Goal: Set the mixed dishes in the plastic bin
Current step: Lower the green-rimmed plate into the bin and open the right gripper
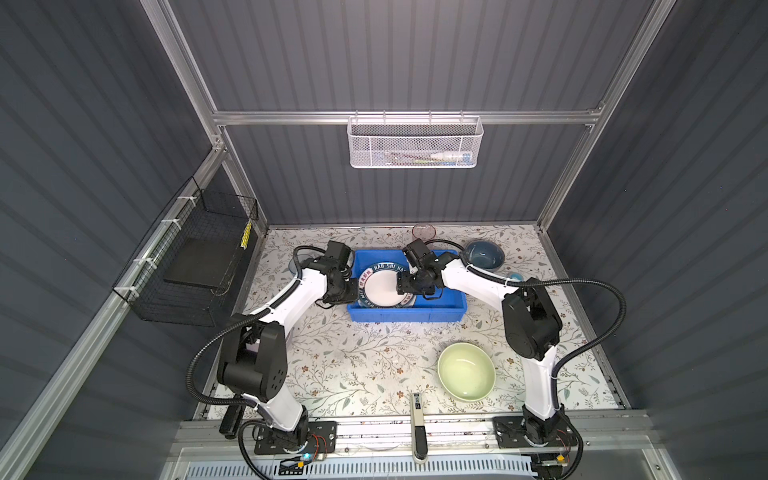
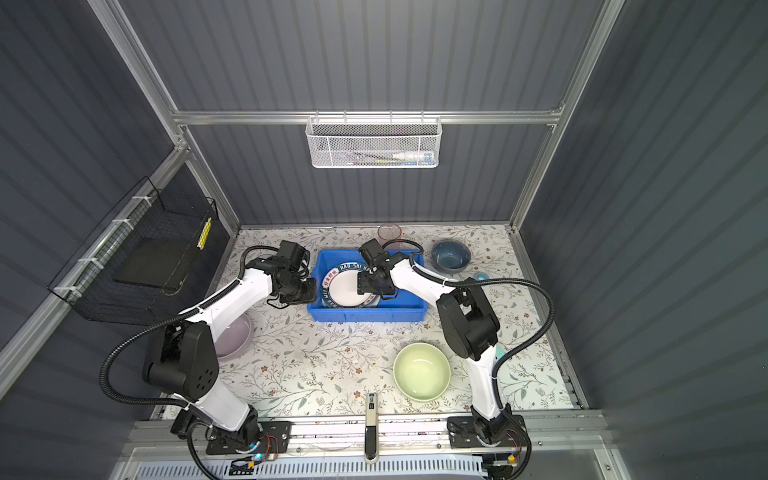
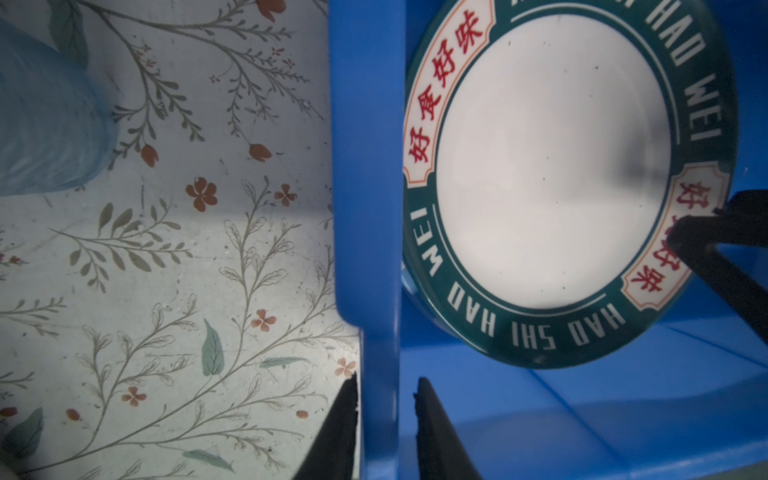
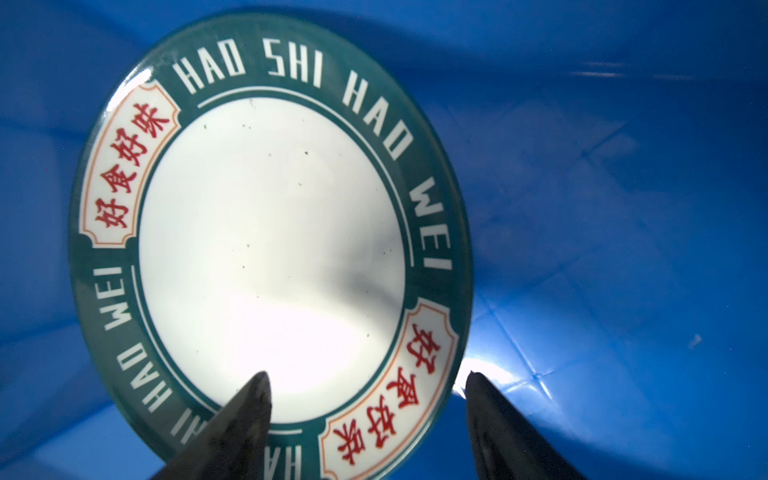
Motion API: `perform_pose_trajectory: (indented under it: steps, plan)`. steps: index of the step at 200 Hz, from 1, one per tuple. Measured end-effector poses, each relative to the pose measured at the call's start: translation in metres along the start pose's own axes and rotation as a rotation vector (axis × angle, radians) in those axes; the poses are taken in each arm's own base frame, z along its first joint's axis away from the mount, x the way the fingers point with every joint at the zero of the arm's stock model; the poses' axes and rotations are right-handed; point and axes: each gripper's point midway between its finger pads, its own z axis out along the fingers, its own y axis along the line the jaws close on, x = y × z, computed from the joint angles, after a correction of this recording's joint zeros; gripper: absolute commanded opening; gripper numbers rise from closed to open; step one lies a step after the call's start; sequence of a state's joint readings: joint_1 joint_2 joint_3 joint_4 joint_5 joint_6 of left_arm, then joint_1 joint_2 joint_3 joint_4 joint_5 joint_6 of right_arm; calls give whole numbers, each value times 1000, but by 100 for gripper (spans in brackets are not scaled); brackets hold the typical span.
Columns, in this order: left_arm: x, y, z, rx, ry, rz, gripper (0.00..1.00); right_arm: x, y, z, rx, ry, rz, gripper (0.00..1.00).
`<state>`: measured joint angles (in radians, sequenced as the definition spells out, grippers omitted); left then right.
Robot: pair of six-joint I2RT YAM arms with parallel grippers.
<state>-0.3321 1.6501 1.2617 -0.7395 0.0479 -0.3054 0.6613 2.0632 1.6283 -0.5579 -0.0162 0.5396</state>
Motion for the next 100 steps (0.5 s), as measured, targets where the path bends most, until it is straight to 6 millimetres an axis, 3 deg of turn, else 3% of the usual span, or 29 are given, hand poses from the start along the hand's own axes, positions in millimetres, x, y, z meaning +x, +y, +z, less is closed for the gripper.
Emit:
perform_pose_trajectory:
  steps: [39,100]
  plan:
    - [-4,-1,-3,0,-10,1,29,-3,-4,-11,26,-17,-25,79]
    - [-5,0,-5,-8,-14,1,37,-18,4,-80,-20,-129,-63,81]
